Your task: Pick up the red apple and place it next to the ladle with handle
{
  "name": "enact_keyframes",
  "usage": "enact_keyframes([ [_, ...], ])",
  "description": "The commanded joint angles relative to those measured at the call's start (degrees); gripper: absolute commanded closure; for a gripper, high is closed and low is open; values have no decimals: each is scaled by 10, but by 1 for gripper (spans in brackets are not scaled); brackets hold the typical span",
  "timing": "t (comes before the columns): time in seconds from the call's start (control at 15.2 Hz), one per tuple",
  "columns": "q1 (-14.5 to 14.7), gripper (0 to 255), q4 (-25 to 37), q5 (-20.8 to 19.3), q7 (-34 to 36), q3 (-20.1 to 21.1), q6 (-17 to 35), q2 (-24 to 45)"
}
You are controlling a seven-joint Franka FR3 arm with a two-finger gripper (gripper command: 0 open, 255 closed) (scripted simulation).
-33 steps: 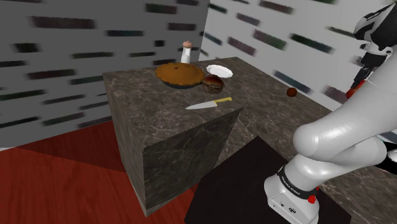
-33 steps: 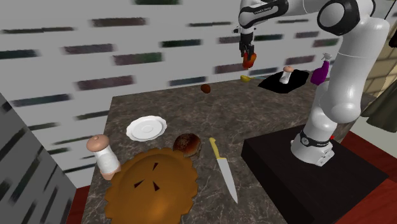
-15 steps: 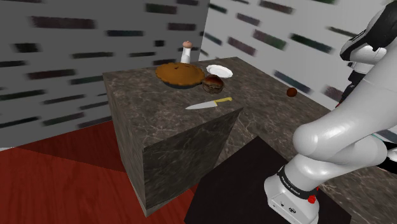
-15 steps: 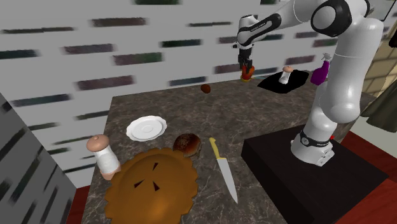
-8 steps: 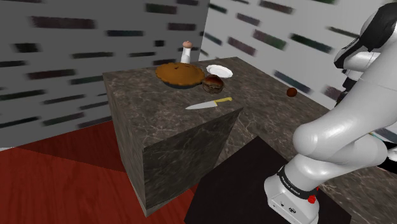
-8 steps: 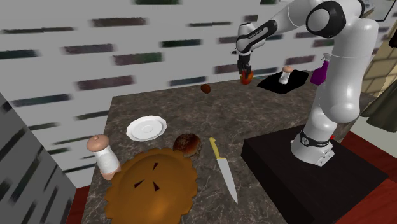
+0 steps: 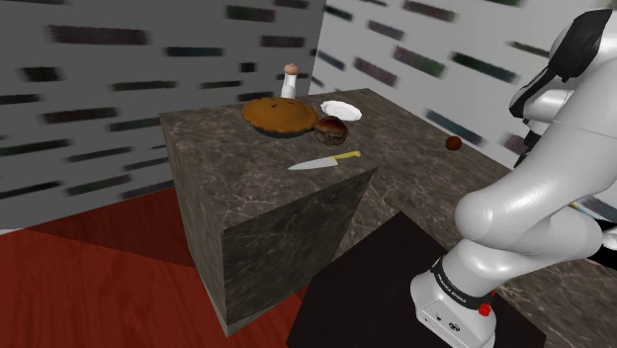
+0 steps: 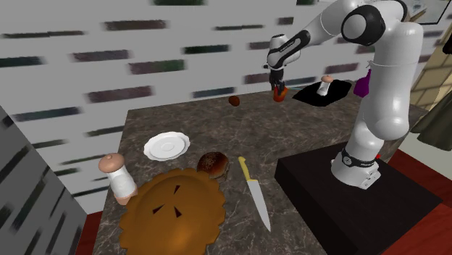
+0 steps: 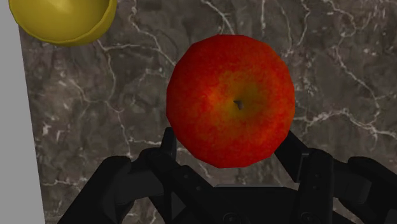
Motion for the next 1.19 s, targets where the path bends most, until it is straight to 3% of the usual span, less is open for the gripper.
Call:
enact_keyframes([
  [0.0, -1, 255, -2, 3, -2, 1, 6, 4],
  [0.4, -1, 255, -2, 3, -2, 1, 6, 4],
  [0.46, -1, 0, -2, 3, -2, 1, 6, 4],
  [0.79, -1, 0, -2, 3, -2, 1, 6, 4],
  [1.12, 15, 0, 31, -25, 18, -4, -63, -37],
])
